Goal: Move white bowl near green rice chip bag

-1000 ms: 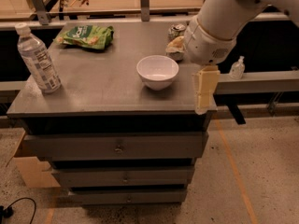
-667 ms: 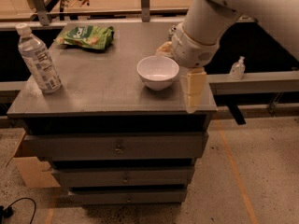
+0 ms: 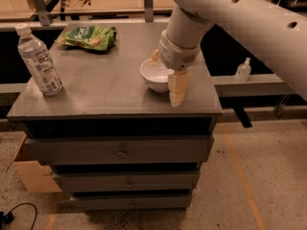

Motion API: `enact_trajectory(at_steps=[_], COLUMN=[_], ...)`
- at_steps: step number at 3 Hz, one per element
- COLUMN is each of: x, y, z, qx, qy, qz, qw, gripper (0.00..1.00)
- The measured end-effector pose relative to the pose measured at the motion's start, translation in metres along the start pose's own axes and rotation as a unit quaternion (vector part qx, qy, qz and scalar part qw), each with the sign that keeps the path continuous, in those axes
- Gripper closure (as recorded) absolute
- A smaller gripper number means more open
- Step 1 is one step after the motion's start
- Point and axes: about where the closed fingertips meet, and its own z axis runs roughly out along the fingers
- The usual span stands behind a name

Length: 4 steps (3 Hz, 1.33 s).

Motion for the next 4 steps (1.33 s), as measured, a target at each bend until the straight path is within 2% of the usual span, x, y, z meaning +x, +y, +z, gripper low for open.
enact_trajectory(at_steps=[1, 2, 3, 4], x=[0.002, -0.002, -0.037, -0.064], y=[-0.011, -0.022, -0.032, -0.037], z=[0.007, 0.001, -0.017, -0.019], qx=[-0.002, 0.011, 0.048, 0.059], qy=[0.018, 0.040, 0.038, 0.030], qz=[0.003, 0.009, -0.046, -0.094], qw=[0.9998, 0.9991, 0.9971, 0.9934], gripper=[0.47, 0.71, 0.99, 1.00])
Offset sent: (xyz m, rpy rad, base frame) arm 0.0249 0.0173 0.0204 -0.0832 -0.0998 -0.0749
